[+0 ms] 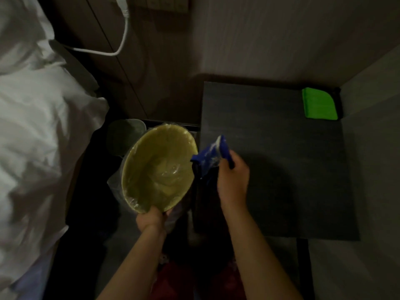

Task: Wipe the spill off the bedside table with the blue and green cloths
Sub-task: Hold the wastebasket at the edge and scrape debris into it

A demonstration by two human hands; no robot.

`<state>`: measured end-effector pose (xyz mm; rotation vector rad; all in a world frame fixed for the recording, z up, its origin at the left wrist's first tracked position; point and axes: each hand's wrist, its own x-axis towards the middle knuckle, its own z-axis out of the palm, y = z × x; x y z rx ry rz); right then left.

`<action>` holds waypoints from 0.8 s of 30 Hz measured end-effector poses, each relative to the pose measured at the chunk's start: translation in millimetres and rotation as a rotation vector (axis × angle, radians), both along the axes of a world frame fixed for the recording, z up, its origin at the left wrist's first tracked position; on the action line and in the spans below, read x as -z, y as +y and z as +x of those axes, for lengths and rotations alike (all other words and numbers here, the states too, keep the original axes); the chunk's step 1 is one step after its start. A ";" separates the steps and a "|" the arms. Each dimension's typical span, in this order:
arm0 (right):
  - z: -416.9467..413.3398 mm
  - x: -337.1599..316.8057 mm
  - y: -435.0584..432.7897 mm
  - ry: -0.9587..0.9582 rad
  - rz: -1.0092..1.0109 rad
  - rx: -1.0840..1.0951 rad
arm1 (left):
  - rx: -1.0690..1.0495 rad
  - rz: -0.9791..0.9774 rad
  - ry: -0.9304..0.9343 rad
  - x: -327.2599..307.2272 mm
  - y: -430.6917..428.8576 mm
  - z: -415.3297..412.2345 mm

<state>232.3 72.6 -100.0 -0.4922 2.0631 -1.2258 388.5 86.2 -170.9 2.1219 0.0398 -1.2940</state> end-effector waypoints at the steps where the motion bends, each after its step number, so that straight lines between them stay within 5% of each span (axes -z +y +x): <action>1: -15.7 -3.1 5.7 0.039 -0.020 0.047 | 0.010 0.008 0.001 0.5 -0.2 0.8; 5: -74.9 -12.6 26.8 0.144 -0.106 0.171 | -0.035 -0.033 0.023 2.3 -2.3 0.2; 9: -114.0 0.2 42.5 0.247 0.039 0.175 | -0.007 0.004 -0.005 4.5 -0.5 -2.7; 16: -94.2 49.1 25.2 -0.001 0.334 -0.043 | -0.020 -0.003 -0.007 4.7 0.9 -6.0; 24: -34.5 54.7 -5.1 -0.136 0.301 -0.235 | 0.054 0.021 -0.053 8.0 0.0 -6.0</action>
